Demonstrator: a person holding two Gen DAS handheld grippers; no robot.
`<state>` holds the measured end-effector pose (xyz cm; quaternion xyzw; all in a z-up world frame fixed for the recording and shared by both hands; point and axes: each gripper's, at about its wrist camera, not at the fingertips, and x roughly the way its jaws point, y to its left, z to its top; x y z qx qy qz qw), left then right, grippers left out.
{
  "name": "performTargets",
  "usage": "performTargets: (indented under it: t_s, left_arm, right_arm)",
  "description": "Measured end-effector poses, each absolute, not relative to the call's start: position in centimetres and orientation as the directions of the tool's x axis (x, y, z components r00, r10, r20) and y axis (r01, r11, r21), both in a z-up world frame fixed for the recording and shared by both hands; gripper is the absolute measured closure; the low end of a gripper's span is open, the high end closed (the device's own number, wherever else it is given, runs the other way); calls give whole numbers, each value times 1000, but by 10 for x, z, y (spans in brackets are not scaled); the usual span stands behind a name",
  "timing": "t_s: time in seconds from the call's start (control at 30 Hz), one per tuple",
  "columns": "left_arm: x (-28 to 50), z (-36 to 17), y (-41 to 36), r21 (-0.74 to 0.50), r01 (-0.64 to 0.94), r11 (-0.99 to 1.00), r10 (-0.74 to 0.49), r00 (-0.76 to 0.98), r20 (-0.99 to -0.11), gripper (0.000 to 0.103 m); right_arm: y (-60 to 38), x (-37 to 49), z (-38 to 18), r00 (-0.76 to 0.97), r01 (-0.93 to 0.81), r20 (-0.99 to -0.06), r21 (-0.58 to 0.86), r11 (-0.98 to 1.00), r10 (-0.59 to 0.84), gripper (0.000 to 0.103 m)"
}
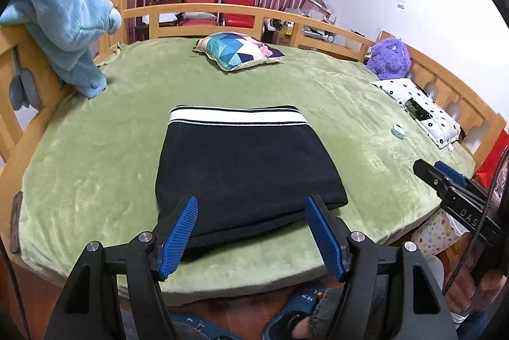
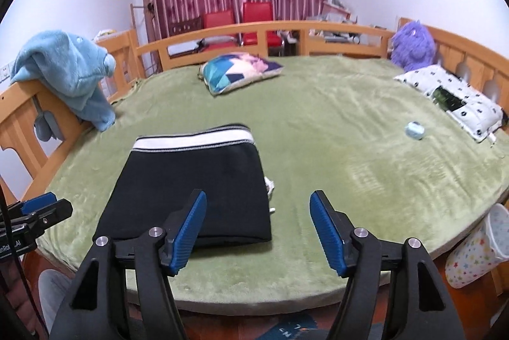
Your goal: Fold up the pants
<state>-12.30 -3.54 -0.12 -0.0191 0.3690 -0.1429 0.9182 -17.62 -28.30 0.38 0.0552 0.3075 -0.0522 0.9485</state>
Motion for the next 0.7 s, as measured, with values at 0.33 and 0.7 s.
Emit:
performTargets:
  t_s: [0.33, 0.7]
  left_arm:
    - [-161, 25, -43, -126, 233, 964, -258, 720, -644, 32]
    - [-172, 32, -35, -148, 231, 962, -272, 719, -640, 32]
  right_arm:
    - [-286, -212, 24, 812, 140, -581, 101, 985, -56, 26]
    - [-285, -221, 27, 803, 160, -594, 137, 977, -48, 26]
